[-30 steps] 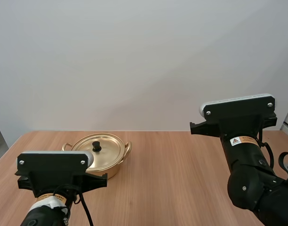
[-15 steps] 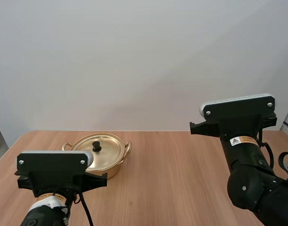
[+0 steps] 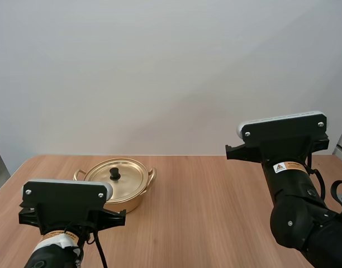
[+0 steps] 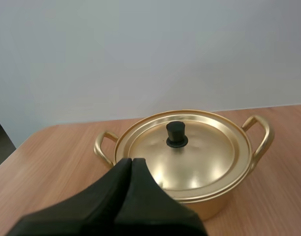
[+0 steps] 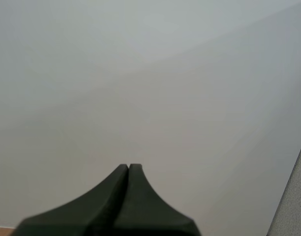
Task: Open the pot, put the car inside, and close it
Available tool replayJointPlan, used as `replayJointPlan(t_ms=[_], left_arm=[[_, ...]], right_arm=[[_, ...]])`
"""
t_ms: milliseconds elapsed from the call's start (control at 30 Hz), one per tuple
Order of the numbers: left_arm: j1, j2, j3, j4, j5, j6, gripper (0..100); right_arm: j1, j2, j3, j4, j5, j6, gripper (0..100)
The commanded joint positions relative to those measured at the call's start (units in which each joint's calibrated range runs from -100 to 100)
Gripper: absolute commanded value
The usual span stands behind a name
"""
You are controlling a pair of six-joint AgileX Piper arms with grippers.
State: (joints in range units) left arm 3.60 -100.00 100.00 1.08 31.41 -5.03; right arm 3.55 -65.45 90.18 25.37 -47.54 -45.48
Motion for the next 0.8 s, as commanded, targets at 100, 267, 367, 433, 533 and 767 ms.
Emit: replayJointPlan(t_ms=[100,267,367,433,533,767], left_arm=[[0.01,0.00,0.00,0.29,-0.03,0.00,0],[-1.61,0.00,0.00,-1.57,-5.04,-0.10,0],[-3.25,0.00,0.00,-3.27,-3.98,-0.10,0],[-3.89,0.00,0.00,-4.83,-1.66,-0.10,0],[-3.97,0.00,0.00,-4.83,-1.82,-0.10,0],[-3.97,0.00,0.00,-2.90,-2.73,-0.10,0]], right_arm=[[0.04,0.02,0.04,0.06,0.01,0.07,0],[0.04,0.02,0.04,0.06,0.01,0.07,0],[0.04,0.02,0.04,0.06,0.01,0.07,0],[0.04,0.02,0.04,0.06,0.01,0.07,0],[0.04,0.02,0.04,0.06,0.01,0.07,0],[0.04,0.02,0.04,0.06,0.01,0.07,0]])
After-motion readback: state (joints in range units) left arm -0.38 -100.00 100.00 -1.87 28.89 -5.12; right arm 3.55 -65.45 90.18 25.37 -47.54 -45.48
